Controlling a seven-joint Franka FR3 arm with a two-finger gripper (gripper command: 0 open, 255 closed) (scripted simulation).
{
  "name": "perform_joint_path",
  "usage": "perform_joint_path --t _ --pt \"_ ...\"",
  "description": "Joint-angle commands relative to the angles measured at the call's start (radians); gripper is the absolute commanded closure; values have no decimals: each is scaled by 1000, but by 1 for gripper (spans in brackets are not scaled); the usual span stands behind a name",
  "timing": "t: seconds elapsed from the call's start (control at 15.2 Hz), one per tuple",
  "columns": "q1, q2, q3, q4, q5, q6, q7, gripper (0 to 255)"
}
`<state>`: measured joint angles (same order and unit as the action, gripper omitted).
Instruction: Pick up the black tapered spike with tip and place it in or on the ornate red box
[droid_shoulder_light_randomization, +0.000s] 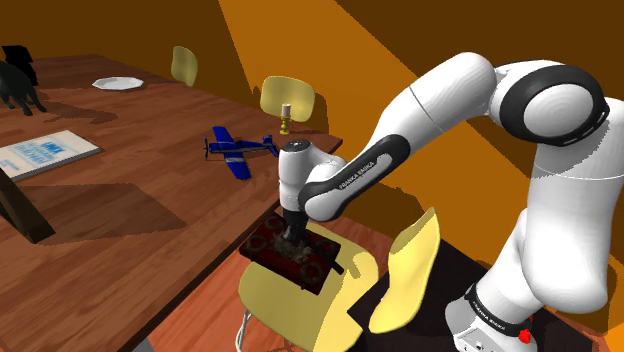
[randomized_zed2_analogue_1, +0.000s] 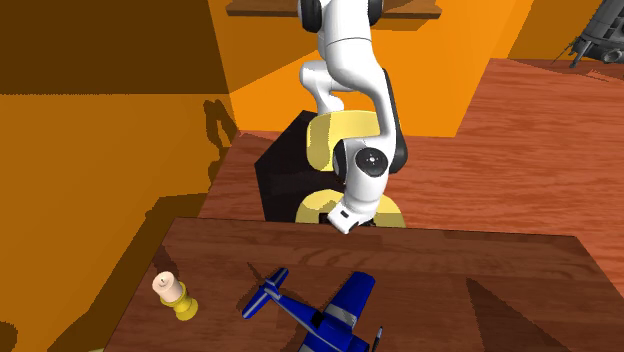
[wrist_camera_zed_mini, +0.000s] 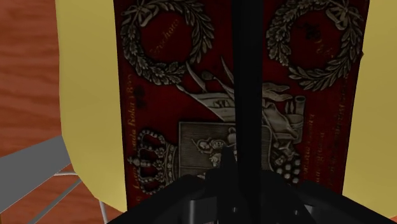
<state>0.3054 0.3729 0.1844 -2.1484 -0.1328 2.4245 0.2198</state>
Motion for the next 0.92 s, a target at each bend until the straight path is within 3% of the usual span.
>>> perform_joint_path --t 0.0,0.33,0.4,0.73,0.86 --pt "1 8 -1 -2 -2 8 1 255" --pt "1 8 -1 -2 -2 8 1 255" --pt "1 9 -1 -1 -2 8 1 0" --pt "1 8 -1 -2 -2 8 1 0" --pt "-4 -40 9 9 15 -50 -10 0"
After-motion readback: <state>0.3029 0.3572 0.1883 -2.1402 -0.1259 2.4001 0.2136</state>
